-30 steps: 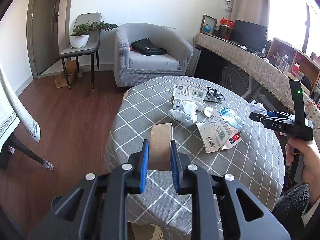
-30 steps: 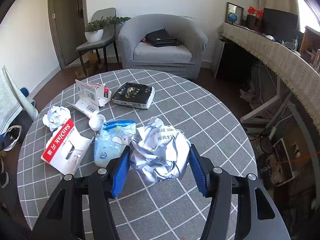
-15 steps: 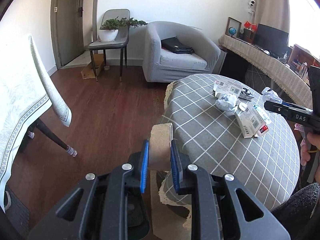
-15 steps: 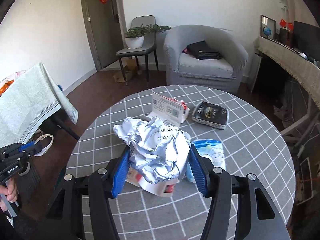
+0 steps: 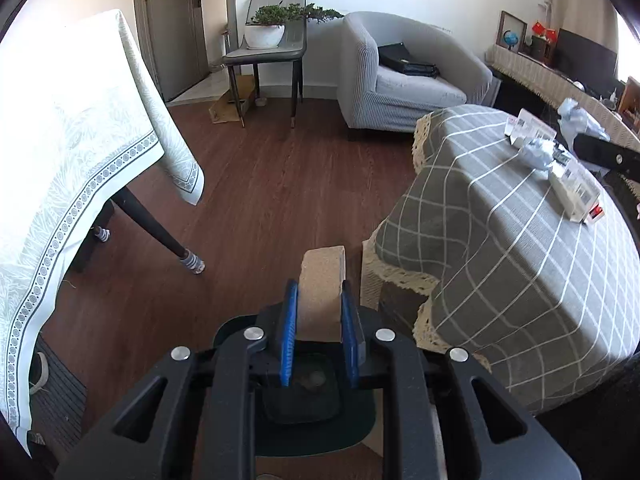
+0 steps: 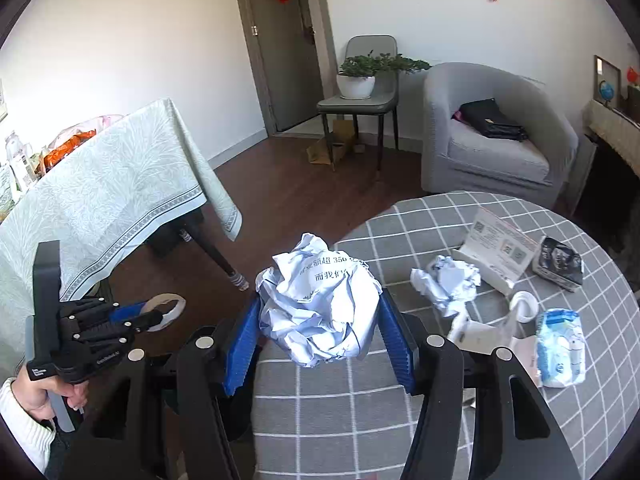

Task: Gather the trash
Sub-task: 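Carry the paper and roll over the teal bin and open both grippers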

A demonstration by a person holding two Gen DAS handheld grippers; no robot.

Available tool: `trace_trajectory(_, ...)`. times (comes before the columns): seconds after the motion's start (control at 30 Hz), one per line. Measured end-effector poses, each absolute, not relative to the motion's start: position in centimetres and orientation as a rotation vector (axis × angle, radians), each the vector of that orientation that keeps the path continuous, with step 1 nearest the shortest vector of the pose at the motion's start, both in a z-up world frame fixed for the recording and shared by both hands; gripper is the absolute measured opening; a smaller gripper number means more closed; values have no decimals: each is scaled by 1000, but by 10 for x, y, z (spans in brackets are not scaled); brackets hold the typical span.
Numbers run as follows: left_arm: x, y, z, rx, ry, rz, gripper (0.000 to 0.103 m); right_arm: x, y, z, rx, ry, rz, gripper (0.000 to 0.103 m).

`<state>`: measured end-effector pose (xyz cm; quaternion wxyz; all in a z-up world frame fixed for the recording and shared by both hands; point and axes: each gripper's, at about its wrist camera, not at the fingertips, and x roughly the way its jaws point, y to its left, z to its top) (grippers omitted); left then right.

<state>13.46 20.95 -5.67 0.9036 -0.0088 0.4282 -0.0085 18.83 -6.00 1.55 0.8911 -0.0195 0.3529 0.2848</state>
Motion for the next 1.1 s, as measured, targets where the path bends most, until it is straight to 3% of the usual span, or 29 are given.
trace_trajectory(0.83,122,272,-162,0,1179,18,22,173,96,-46,-152,915,832,58)
trace_trajectory(1.1,108,291,-164,-16,1165,24,41,178,122,-75,-185,977,828,58)
